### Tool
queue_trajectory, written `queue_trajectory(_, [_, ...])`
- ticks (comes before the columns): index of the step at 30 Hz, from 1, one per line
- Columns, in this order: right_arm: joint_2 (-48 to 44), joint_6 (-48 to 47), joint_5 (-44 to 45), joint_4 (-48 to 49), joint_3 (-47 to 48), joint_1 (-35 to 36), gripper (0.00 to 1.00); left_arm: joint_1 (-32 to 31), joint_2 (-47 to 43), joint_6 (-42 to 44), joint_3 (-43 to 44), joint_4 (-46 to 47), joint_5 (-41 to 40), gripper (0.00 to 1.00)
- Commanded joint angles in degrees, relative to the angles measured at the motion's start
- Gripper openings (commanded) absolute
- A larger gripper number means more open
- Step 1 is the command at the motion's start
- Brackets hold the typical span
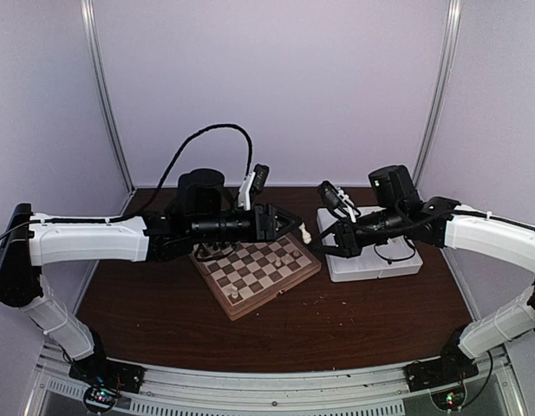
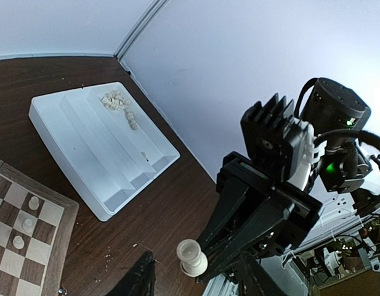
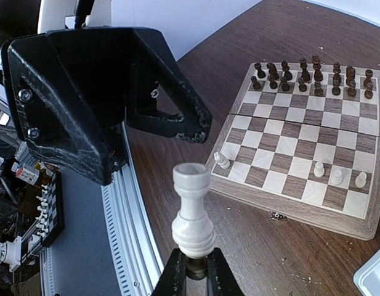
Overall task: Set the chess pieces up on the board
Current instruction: Place the chess piece on the chessboard.
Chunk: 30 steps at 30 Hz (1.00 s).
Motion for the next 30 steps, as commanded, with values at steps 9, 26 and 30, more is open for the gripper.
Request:
queue_trajectory(9, [0.76,0.23,1.16,2.01,2.69,1.34,0.07,0.36,0.87,-1.30,2.90,3.14,2.32,0.46])
queue_trajectory(26, [1.07,0.10,1.42,2.14,2.82,1.70,0.07,0.37,2.92,-1.83,3.73,3.47,4.42,0.29])
queue_trajectory(30, [0.99,0.27,1.42,2.32,2.38,1.73,0.07,0.33,2.92,-1.56,3.45,3.66,4.36,0.15])
